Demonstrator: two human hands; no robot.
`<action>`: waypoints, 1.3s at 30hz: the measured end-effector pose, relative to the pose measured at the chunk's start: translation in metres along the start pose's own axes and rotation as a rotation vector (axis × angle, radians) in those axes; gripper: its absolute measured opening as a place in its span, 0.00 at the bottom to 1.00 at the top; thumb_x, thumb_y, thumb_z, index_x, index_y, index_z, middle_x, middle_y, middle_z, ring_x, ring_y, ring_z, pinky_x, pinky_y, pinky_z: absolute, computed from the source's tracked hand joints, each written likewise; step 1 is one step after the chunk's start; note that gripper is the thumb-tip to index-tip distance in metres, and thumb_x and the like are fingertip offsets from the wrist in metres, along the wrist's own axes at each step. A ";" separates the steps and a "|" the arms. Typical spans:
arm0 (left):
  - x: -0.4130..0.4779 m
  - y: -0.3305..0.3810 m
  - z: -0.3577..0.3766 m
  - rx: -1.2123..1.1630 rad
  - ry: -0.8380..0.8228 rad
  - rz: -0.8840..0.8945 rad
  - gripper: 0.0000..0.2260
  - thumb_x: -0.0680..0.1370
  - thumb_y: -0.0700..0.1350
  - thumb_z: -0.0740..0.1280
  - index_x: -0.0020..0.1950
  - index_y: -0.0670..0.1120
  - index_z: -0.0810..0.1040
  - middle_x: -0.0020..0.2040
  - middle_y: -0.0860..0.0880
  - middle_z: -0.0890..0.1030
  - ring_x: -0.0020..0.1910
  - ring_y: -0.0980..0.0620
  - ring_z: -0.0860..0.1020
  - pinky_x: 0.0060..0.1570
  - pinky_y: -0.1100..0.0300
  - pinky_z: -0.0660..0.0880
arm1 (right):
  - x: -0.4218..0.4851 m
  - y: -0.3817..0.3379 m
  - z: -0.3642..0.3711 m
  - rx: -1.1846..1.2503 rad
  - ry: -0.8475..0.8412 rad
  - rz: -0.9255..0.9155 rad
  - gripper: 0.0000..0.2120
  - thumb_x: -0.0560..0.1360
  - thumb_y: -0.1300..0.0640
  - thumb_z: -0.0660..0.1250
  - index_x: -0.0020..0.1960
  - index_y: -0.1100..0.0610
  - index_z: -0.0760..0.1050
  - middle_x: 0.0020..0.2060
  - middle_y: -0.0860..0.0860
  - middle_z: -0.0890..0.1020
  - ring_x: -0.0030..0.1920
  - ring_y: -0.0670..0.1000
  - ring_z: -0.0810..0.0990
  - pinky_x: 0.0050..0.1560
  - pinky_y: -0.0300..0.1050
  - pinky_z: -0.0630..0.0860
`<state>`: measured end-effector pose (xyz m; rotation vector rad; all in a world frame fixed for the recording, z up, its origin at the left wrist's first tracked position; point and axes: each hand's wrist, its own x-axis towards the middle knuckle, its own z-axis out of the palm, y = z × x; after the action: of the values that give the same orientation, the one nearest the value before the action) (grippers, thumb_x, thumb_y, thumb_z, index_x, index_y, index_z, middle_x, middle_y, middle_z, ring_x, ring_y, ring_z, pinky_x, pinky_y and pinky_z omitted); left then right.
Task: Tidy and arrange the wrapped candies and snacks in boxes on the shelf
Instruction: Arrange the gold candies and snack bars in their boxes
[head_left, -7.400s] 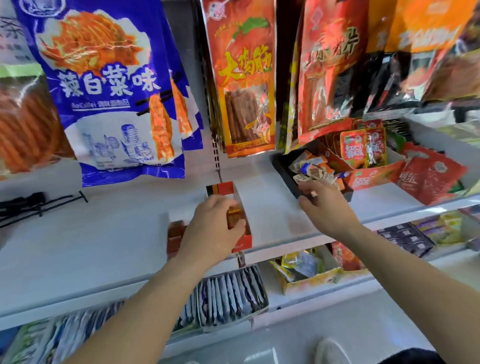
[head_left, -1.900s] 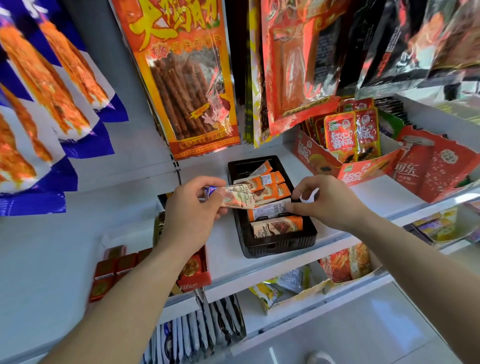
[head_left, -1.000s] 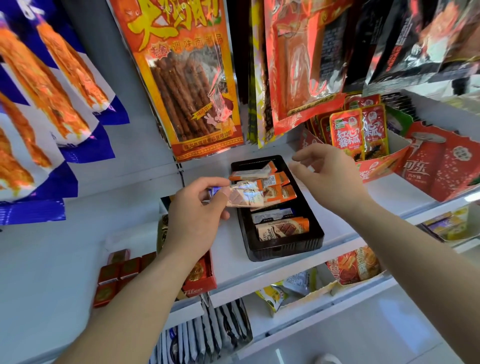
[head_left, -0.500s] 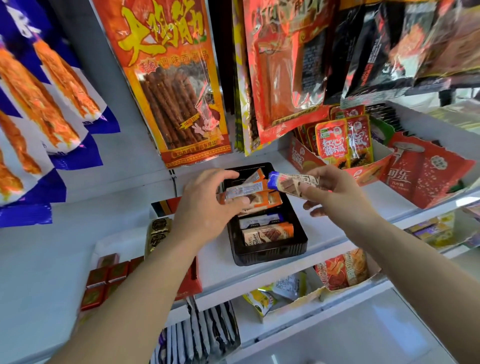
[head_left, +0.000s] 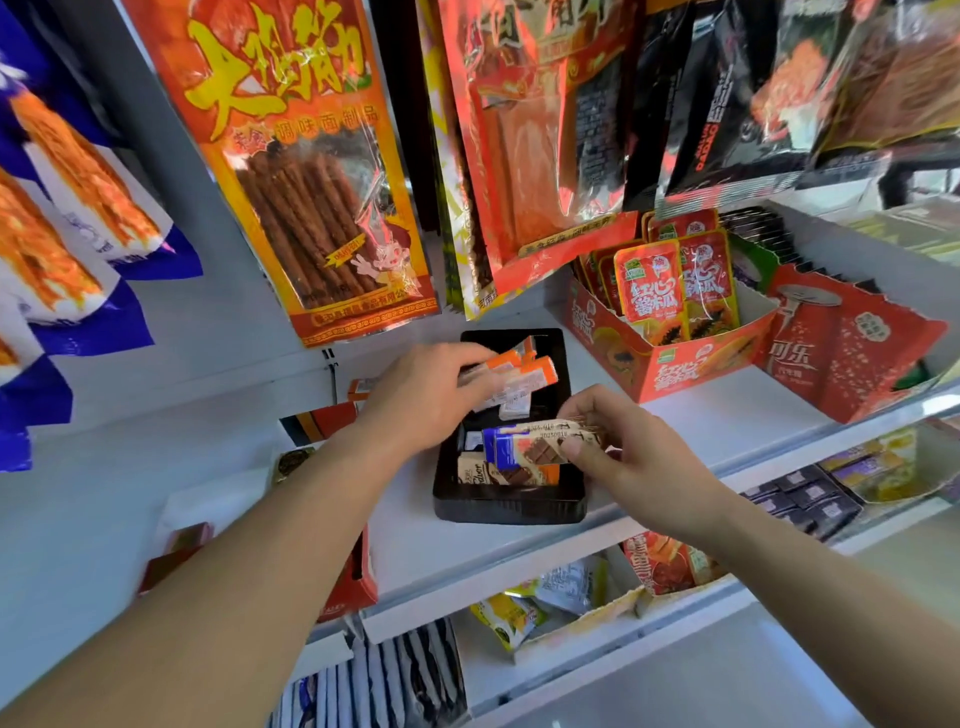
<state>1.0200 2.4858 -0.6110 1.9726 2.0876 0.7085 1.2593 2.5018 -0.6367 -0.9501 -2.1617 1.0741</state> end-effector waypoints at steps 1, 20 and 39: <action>0.003 -0.001 0.001 0.023 0.024 0.002 0.12 0.79 0.56 0.67 0.61 0.57 0.80 0.52 0.53 0.84 0.49 0.51 0.79 0.45 0.53 0.77 | 0.000 0.000 0.000 -0.016 -0.007 -0.011 0.05 0.80 0.55 0.66 0.52 0.46 0.73 0.46 0.46 0.83 0.47 0.48 0.81 0.47 0.54 0.78; -0.023 0.001 0.008 -0.064 -0.005 0.043 0.11 0.70 0.45 0.78 0.48 0.54 0.79 0.51 0.59 0.76 0.51 0.57 0.76 0.47 0.61 0.74 | -0.003 0.002 -0.003 0.084 -0.021 0.006 0.05 0.80 0.56 0.67 0.52 0.47 0.74 0.46 0.45 0.84 0.45 0.51 0.81 0.48 0.53 0.78; 0.012 -0.005 0.017 -0.032 0.244 -0.037 0.10 0.79 0.47 0.69 0.59 0.49 0.84 0.54 0.50 0.84 0.50 0.52 0.79 0.47 0.59 0.72 | -0.001 0.007 -0.002 0.043 -0.013 -0.028 0.06 0.80 0.55 0.67 0.51 0.44 0.74 0.46 0.43 0.83 0.43 0.46 0.79 0.44 0.45 0.77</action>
<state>1.0216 2.5013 -0.6261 1.9091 2.2238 1.0144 1.2642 2.5051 -0.6417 -0.8934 -2.1478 1.1116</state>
